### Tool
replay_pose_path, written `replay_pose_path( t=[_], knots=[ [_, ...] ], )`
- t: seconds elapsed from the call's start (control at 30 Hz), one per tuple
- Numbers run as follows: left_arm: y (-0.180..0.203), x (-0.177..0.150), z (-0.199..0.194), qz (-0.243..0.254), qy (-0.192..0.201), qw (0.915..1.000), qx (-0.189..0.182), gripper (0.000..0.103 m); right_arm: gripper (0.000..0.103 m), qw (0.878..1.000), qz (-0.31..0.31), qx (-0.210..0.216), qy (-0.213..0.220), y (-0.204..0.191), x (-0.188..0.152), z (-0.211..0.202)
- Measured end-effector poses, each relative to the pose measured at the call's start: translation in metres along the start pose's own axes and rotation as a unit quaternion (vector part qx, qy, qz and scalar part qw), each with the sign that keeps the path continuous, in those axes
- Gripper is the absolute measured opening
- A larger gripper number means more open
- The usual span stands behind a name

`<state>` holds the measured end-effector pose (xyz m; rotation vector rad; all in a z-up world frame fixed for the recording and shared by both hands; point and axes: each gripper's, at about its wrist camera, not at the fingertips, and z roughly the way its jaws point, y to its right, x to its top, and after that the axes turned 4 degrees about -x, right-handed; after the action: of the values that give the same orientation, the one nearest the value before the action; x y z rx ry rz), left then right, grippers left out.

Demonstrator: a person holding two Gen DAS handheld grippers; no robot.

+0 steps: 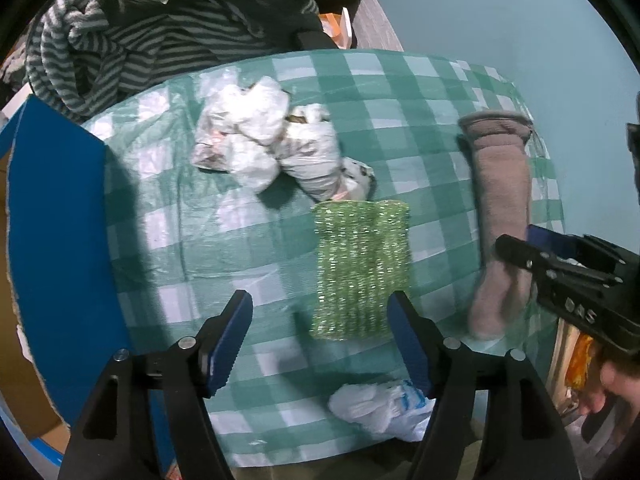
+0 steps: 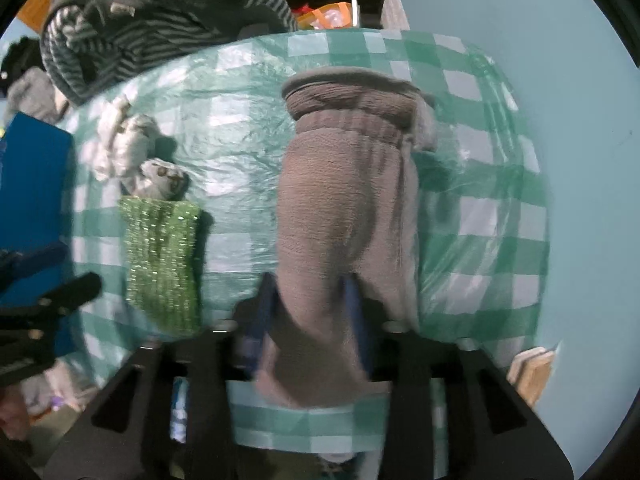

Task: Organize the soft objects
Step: 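Grasp the brown fleece mitten cuff with the right tool while the left tool grasps the green scrubber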

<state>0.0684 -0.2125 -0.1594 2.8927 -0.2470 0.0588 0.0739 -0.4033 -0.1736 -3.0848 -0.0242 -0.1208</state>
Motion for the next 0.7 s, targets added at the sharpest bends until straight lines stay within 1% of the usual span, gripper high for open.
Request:
replay_pose_path(
  t=[0.03,0.07,0.23,0.33,0.47,0.6,0.7],
  knots=[
    [0.003,0.0,0.002,-0.001,-0.001,1.0,0.001,0.073,0.065,1.0,0.005,0.0,0.005,0.003,-0.001,-0.003],
    [0.005,0.0,0.004,-0.004,-0.004,1.0,0.002,0.073,0.071,1.0,0.007,-0.001,0.01,0.004,0.0,-0.005],
    [0.012,0.001,0.014,-0.028,-0.014,0.9995,0.002,0.073,0.075,0.999,0.03,0.019,0.01,0.016,0.002,-0.013],
    [0.014,0.003,0.02,-0.045,-0.021,0.9988,0.003,0.073,0.075,1.0,0.026,0.016,0.005,0.02,0.002,-0.008],
    [0.017,0.005,0.026,-0.062,-0.025,0.9977,-0.001,0.074,0.075,0.999,0.026,0.023,-0.001,0.024,0.004,0.0],
    [0.025,0.009,0.034,-0.066,-0.031,0.9974,0.002,0.074,0.075,0.999,0.021,0.029,-0.008,0.022,0.007,0.01],
    [0.03,0.011,0.041,-0.059,-0.037,0.9976,0.009,0.075,0.075,0.999,0.014,0.034,-0.016,0.019,0.008,0.018]
  ],
)
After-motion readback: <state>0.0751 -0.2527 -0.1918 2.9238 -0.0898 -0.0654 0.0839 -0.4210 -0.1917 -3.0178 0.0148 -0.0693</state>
